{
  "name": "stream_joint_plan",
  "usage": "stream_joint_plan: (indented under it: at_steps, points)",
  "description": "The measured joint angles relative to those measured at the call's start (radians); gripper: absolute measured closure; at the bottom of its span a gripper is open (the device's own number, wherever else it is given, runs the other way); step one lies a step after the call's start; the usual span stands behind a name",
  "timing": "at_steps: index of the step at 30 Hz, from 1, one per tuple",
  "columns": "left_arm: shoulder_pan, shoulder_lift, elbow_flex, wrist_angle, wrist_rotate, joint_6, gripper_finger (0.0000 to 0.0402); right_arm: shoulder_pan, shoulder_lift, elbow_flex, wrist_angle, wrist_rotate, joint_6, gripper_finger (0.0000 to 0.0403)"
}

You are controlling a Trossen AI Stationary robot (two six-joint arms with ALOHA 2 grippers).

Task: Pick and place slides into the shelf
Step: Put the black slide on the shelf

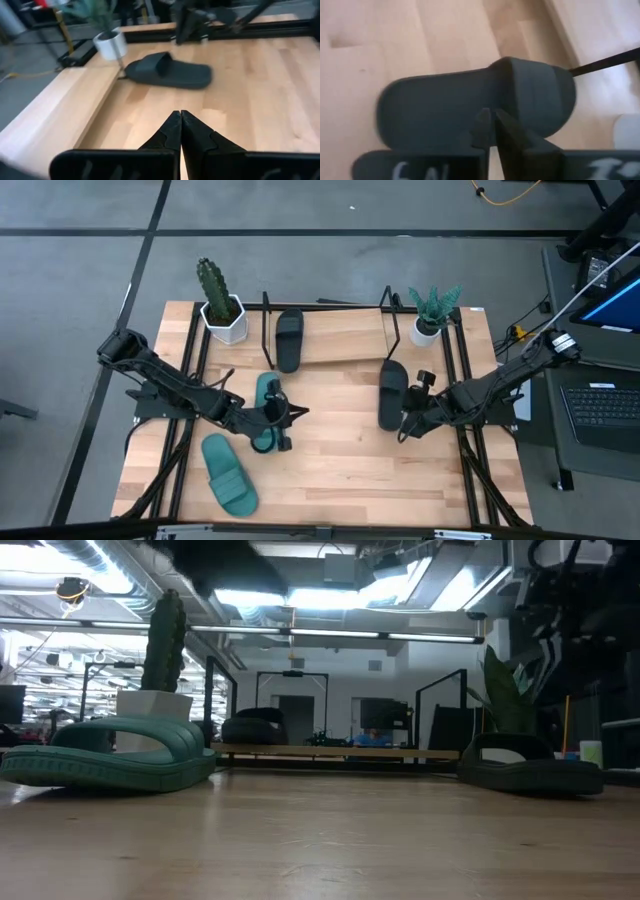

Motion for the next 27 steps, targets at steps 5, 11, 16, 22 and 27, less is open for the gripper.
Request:
stream_joint_plan:
  at_steps: [5,11,16,22,27]
  points:
    - [-0.004,0.0,-0.073,0.002,-0.075,-0.126,0.0401,-0.002,0.0,-0.01,0.005,0.052,-0.014,0.033]
    - [-0.004,0.0,-0.129,0.018,-0.112,-0.2,0.0401,-0.007,0.0,-0.011,0.004,0.05,-0.017,0.028]
    - [-0.003,0.0,-0.131,0.021,-0.141,-0.194,0.04,-0.007,0.0,-0.026,0.027,0.051,-0.015,0.0257]
    - [-0.002,0.0,-0.131,0.021,-0.159,-0.168,0.04,-0.049,0.001,-0.11,0.108,0.078,0.01,0.0252]
    - [-0.002,0.0,-0.131,0.021,-0.159,-0.172,0.04,-0.099,0.001,-0.127,0.135,0.128,-0.01,0.0251]
